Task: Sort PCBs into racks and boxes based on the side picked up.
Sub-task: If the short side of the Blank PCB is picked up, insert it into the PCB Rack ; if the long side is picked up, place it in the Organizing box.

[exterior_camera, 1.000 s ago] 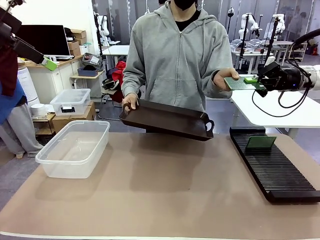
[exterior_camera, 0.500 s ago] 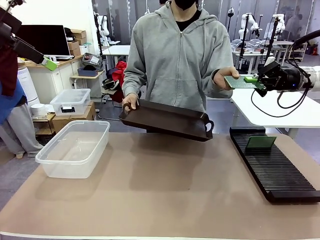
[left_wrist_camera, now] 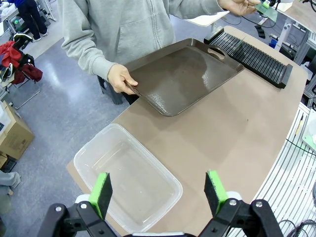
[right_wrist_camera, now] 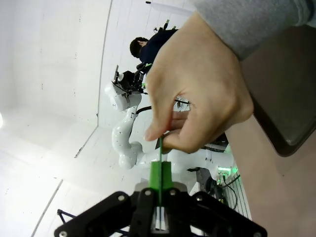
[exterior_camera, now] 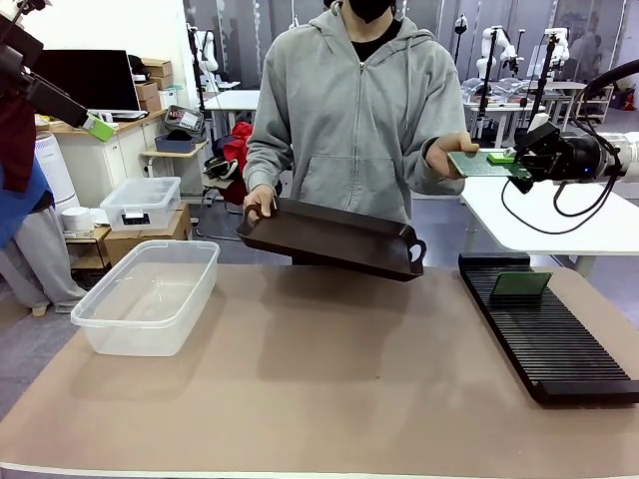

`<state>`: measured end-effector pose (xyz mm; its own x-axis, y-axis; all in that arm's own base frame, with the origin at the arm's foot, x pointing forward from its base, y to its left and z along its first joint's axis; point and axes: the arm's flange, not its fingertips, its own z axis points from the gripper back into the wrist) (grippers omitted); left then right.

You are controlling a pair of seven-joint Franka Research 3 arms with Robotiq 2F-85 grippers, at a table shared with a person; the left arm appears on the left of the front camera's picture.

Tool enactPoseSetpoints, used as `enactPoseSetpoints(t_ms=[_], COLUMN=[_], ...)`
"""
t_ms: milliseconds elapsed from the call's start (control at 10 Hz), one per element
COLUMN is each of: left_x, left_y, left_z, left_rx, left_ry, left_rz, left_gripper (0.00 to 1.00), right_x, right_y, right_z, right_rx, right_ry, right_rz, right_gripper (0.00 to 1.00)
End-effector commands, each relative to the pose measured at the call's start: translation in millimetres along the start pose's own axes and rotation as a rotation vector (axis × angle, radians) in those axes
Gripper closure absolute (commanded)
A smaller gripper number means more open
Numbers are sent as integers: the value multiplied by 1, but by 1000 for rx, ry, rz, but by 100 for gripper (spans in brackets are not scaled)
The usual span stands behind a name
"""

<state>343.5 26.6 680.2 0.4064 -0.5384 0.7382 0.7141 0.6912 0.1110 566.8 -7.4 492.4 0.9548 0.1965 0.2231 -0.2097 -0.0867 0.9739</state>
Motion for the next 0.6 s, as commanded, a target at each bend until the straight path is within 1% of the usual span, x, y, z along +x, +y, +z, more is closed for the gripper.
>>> enactPoseSetpoints(t_ms=[0, 500], left_x=[-2, -2], left_y=[0, 0], left_z=[-1, -1], left_rx=[-1, -1], left_ry=[-10, -10], left_rz=[-1, -1], left_gripper=[0, 0], right_x=[0, 0], right_y=[0, 0], right_z=[0, 0], right_rx=[-3, -3], right_ry=[1, 1], right_rz=[0, 0], right_gripper=[100, 100])
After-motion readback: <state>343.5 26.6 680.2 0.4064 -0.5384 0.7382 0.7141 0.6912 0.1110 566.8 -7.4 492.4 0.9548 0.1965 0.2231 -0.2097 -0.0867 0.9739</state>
